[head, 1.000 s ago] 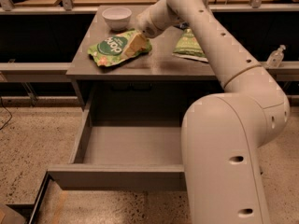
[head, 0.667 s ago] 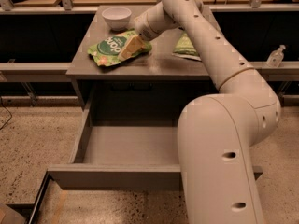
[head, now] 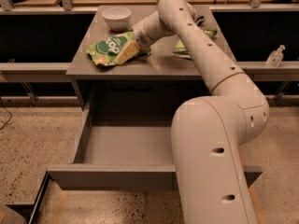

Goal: Place green rice chip bag into top drawer

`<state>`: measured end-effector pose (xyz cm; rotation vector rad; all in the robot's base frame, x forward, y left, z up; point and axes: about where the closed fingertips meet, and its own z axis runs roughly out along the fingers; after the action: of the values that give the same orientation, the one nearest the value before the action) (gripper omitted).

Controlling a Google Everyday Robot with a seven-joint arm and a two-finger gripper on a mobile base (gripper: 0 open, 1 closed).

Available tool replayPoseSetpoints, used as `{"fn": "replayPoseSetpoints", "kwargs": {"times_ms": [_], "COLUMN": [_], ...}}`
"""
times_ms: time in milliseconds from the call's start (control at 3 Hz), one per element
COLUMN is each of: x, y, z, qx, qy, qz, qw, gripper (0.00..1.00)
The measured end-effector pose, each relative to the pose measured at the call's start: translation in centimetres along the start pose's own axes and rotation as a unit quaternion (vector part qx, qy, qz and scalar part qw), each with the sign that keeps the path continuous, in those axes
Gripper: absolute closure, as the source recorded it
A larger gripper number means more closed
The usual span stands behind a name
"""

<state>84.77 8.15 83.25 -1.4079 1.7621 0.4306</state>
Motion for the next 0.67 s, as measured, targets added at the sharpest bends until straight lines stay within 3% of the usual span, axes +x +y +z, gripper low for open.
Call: {"fn": "replayPoseSetpoints", "kwargs": {"times_ms": [667], "x": [-0.55], "y": [-0.15], "z": [-0.45], "qx": [0.000], "qy": [0.000], "qz": [0.000], "qw": [1.0000], "gripper": [0.65]}}
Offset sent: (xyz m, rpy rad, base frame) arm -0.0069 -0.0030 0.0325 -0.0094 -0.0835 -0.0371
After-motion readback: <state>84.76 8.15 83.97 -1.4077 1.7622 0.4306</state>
